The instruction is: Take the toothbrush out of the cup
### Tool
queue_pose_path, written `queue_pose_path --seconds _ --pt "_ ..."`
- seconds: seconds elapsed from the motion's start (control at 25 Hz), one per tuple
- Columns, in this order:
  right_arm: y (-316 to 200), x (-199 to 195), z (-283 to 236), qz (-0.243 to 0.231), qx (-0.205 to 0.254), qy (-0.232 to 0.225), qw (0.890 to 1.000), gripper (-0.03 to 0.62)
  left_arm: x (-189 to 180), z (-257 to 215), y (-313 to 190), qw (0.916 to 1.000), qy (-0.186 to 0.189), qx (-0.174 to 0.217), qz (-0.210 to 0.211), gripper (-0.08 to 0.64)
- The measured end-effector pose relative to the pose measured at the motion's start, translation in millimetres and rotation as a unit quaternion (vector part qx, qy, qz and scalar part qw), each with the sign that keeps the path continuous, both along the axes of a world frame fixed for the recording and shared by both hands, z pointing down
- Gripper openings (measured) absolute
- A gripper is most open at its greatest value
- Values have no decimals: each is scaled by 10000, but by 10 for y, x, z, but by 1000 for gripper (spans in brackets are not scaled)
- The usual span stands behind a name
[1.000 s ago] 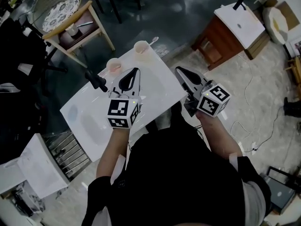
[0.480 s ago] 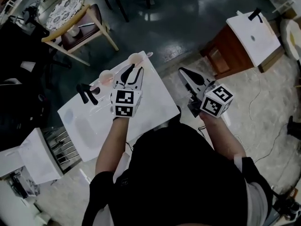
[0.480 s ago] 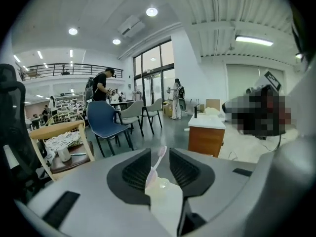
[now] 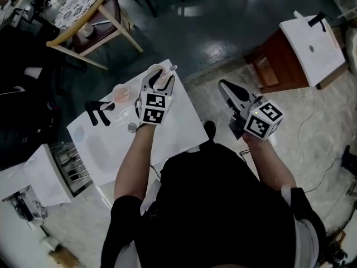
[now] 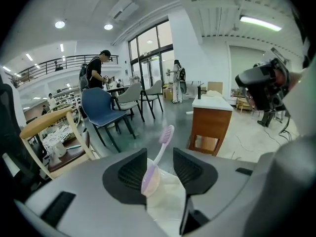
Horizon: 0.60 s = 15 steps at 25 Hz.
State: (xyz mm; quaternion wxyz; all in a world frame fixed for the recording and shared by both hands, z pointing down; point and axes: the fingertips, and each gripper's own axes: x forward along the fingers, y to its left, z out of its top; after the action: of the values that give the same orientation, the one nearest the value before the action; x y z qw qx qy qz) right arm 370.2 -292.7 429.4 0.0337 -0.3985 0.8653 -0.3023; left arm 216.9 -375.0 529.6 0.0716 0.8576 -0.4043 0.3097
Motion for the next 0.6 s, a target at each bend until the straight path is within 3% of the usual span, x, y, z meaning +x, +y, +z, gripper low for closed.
queue_pose_path --seconds 0.24,0.6 --pt "-13 36 110 -28 -77 -73 9999 28 10 264 -74 9991 -388 -146 45 156" --pt "12 183 146 87 -145 -142 9998 28 79 225 -195 9976 -678 111 27 48"
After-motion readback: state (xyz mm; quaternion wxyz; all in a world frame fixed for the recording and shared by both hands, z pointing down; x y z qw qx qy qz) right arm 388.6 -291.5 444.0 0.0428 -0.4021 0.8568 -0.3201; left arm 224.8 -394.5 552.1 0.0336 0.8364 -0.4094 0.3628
